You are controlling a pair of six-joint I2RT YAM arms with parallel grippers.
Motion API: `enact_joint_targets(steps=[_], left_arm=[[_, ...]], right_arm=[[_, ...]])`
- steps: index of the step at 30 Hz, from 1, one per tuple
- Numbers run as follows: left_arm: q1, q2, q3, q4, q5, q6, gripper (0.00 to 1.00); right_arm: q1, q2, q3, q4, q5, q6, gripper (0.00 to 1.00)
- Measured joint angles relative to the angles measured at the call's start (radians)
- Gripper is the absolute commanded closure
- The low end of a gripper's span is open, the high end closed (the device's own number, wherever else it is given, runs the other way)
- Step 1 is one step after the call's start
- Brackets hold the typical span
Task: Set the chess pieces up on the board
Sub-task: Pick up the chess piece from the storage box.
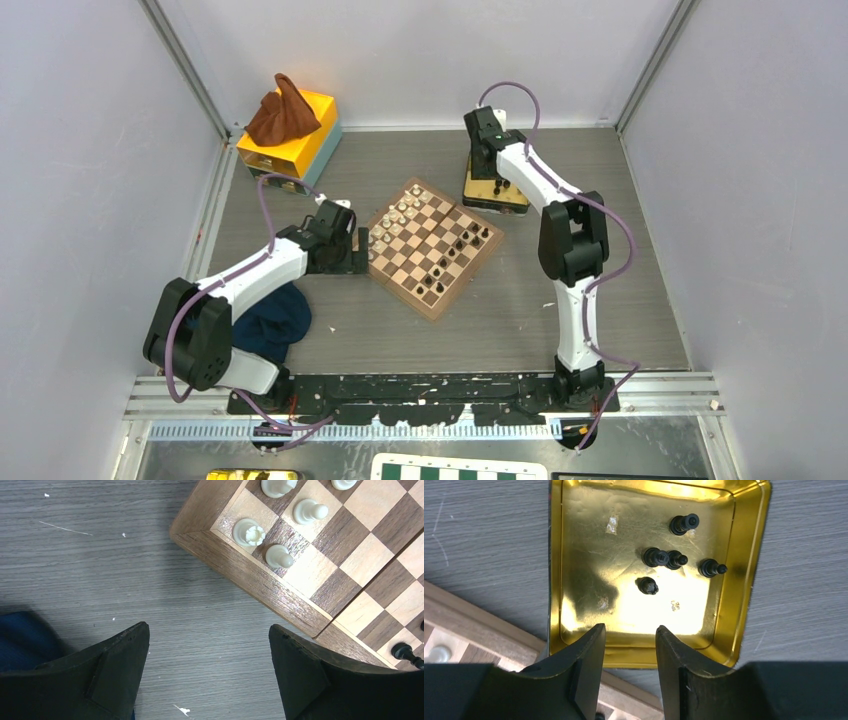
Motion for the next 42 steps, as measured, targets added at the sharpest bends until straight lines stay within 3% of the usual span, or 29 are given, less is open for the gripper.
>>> enact_joint_targets(steps=[10, 42], left_arm=[[0.000, 0.000, 0.000, -0.005, -0.009, 0.000, 0.10], [0.000, -0.054, -0.001, -0.024, -0.023, 0.005, 0.10]], right_arm=[[-0.040, 0.109, 0.062, -0.023, -0.029, 0.030, 0.53], [-0.095, 0.183, 0.120, -0.039, -0.076, 0.041, 0.55]])
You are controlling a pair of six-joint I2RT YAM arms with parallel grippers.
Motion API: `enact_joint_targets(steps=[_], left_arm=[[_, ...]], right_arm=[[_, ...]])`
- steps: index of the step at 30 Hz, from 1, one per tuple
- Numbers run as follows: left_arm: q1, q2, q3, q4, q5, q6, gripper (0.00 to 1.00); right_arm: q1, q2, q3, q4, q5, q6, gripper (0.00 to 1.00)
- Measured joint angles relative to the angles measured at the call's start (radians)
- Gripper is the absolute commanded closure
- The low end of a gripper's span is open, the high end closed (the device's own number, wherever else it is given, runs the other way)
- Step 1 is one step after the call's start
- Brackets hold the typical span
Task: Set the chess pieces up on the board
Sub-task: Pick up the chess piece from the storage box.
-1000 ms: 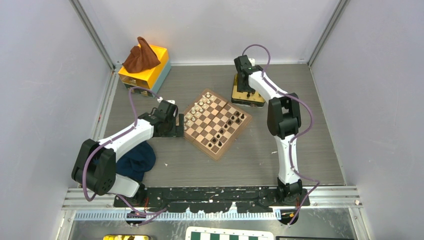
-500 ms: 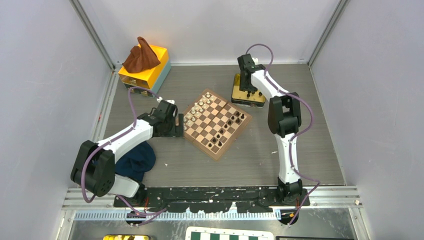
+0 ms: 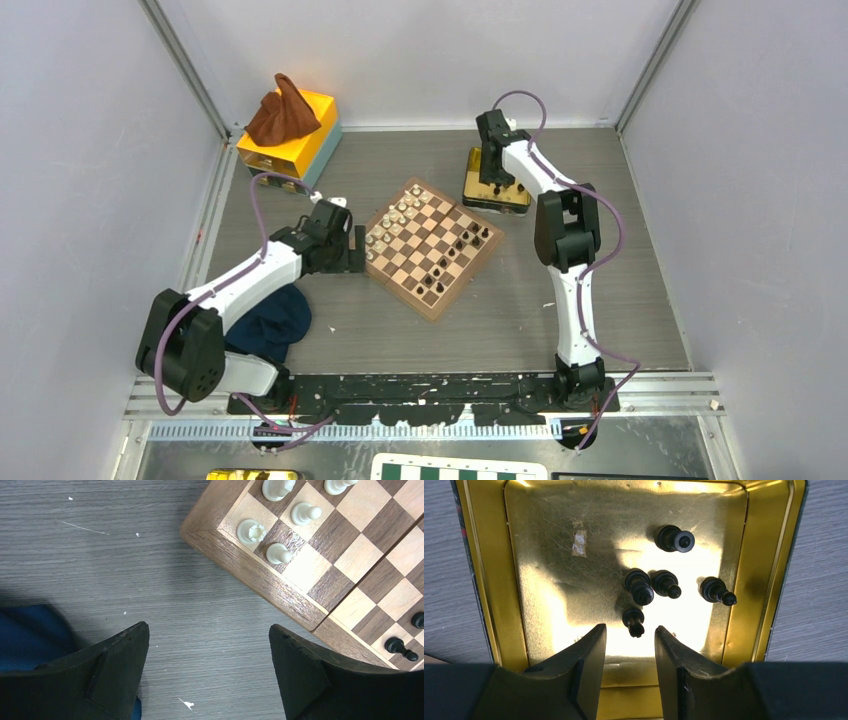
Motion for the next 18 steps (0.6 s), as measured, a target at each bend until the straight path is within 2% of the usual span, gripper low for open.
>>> enact_joint_targets(steps=[18], left_arm=[[0.000, -0.154, -0.037, 0.011, -0.084, 0.029, 0.07]], right_arm=[[-0.009, 0.047, 0.042, -0.005, -0.029, 0.009, 0.59]])
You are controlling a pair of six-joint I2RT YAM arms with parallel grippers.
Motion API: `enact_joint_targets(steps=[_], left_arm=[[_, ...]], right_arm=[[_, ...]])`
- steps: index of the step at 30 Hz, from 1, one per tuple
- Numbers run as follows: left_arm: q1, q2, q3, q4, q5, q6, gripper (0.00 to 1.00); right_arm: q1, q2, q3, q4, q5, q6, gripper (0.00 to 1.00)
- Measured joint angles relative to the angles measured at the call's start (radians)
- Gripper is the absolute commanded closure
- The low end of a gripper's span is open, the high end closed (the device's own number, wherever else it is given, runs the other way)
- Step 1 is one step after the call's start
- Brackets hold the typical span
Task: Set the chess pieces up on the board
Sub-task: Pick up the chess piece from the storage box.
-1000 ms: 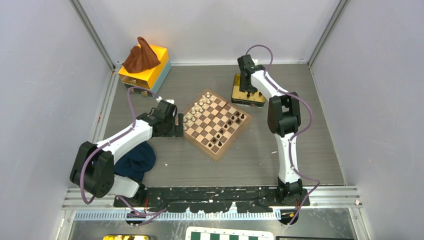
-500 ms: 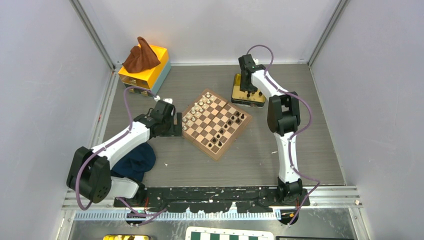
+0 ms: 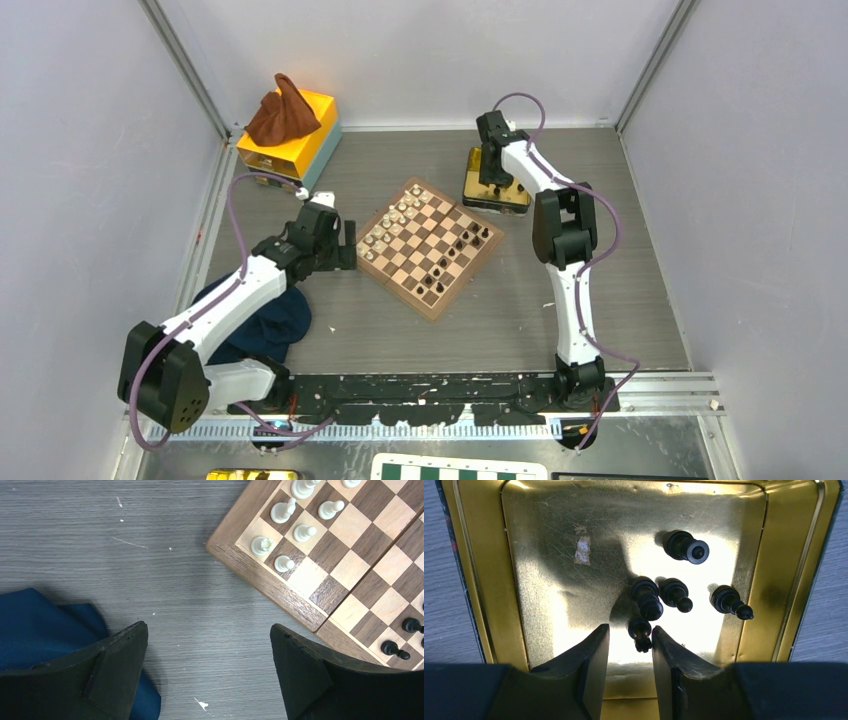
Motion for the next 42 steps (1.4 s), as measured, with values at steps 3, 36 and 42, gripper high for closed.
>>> enact_joint_targets(steps=[3, 36, 42], left_arm=[[0.000, -0.018, -0.004, 0.001, -0.019, 0.006, 0.07], [0.000, -0.167, -0.012, 0.009, -0.119, 0.024, 0.00], [0.000, -0.212, -0.021, 0.011, -0.127, 0.024, 0.00]], right_arm=[[-0.002, 0.000, 0.000, 0.000, -0.003, 0.002, 0.62], [-0.005, -0.119, -0.085, 0.011, 0.001, 0.004, 0.99], [0.028, -0.225, -0.153, 0.024, 0.013, -0.003, 0.99]])
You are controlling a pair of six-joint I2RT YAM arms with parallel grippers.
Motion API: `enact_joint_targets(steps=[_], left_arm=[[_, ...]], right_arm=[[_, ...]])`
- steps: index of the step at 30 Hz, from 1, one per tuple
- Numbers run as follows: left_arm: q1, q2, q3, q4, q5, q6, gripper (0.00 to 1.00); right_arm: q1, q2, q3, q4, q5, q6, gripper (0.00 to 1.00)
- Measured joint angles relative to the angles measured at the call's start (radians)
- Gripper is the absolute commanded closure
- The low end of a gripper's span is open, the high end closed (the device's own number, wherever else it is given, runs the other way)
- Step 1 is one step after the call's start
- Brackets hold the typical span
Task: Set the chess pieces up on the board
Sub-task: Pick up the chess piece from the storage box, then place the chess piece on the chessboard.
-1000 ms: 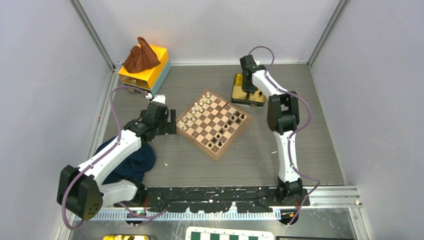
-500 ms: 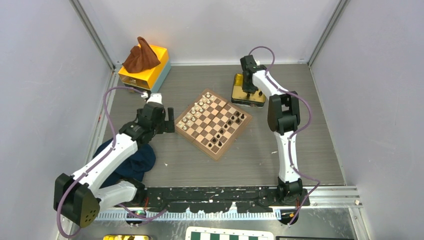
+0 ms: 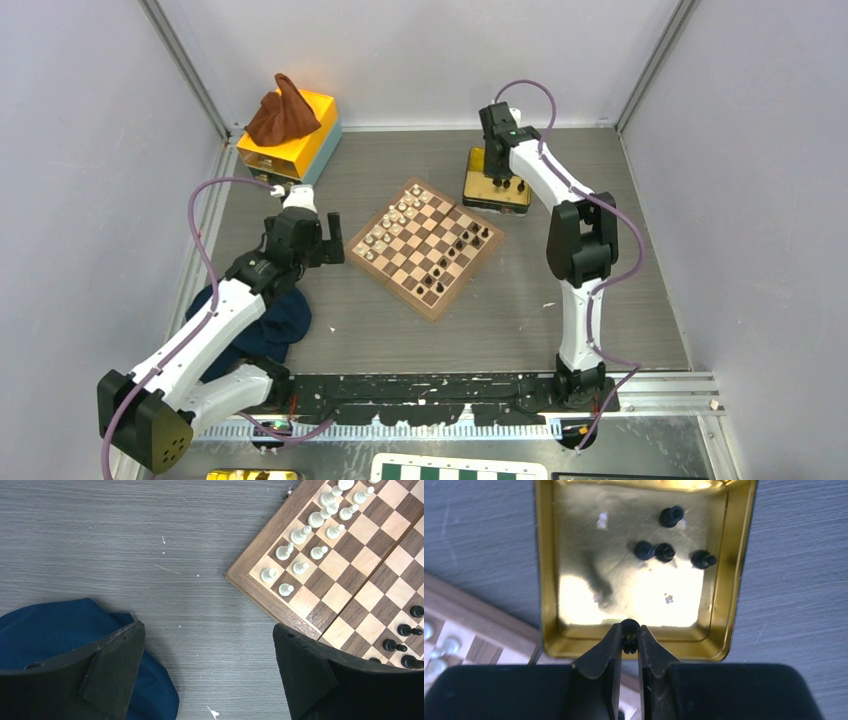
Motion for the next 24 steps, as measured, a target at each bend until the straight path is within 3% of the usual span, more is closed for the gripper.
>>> enact_joint_targets(steps=[24], left_arm=[[0.000, -0.043, -0.025, 0.004, -0.008, 0.000, 0.00]], right_arm=[[0.539, -0.407, -0.368, -0.061, 0.061, 0.058, 0.99]])
